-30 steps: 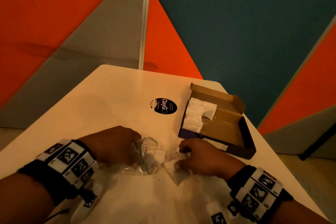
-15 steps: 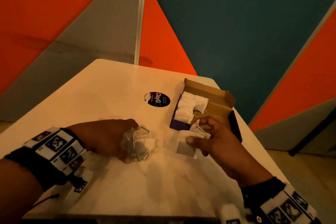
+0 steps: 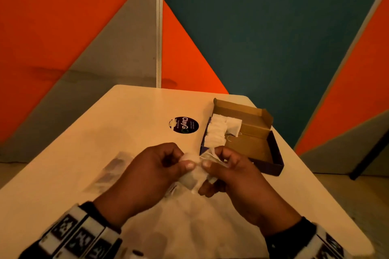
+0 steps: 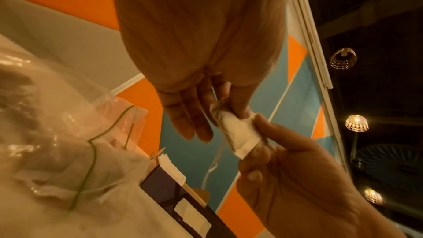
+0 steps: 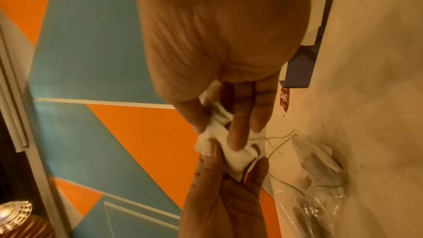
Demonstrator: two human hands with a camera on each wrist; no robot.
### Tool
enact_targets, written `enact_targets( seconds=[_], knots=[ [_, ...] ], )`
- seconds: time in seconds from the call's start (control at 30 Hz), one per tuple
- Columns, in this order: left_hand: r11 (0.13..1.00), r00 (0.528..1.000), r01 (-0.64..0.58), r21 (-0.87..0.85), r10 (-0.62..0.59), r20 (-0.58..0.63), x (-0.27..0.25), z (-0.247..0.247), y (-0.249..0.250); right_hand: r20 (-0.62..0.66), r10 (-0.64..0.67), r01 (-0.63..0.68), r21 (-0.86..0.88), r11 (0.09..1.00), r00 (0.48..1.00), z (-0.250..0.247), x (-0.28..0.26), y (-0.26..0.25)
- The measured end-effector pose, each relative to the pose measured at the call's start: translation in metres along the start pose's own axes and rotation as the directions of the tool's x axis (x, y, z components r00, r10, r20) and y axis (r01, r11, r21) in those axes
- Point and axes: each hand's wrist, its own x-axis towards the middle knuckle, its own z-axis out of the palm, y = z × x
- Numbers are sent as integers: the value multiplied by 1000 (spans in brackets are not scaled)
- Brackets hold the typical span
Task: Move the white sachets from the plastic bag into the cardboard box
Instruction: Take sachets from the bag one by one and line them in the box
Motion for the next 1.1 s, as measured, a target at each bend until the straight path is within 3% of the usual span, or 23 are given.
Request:
enact_targets(
  seconds=[0.13, 0.27, 0.37, 0.53, 0.73, 0.83, 0.97, 1.1],
  knots=[
    [999, 988, 14, -41, -20, -152, 0, -13, -6, 7, 16, -16, 49, 999, 1000, -8, -1, 1],
    [991, 969, 18, -132, -50, -243, -5, -28, -11, -112, 9, -14, -47, 999, 994, -13, 3, 7],
    [988, 977, 19, -154, -51, -207, -12, -28, -8, -193, -4, -18, -112, 994, 981, -10, 6, 15],
    [961, 993, 11, -275, -42, -107, -18, -17, -2, -187, -62, 24, -198, 980, 980, 0, 9, 18],
    [967, 985, 126, -223, -149, -87, -10, 6, -11, -168, -100, 52, -267, 962, 981, 14, 14, 17],
    [933, 976, 173, -315, -206, -76, -4, 7, -16, -168, -105, 57, -270, 961, 980, 21, 17, 11],
    [869, 965, 255, -425, -259, 50, 2, 4, -15, -143, -86, 49, -247, 968, 986, 26, 20, 7],
    [920, 972, 236, -314, -219, 87, 7, -3, -12, -208, -82, 35, -218, 975, 975, 25, 22, 3]
  ],
)
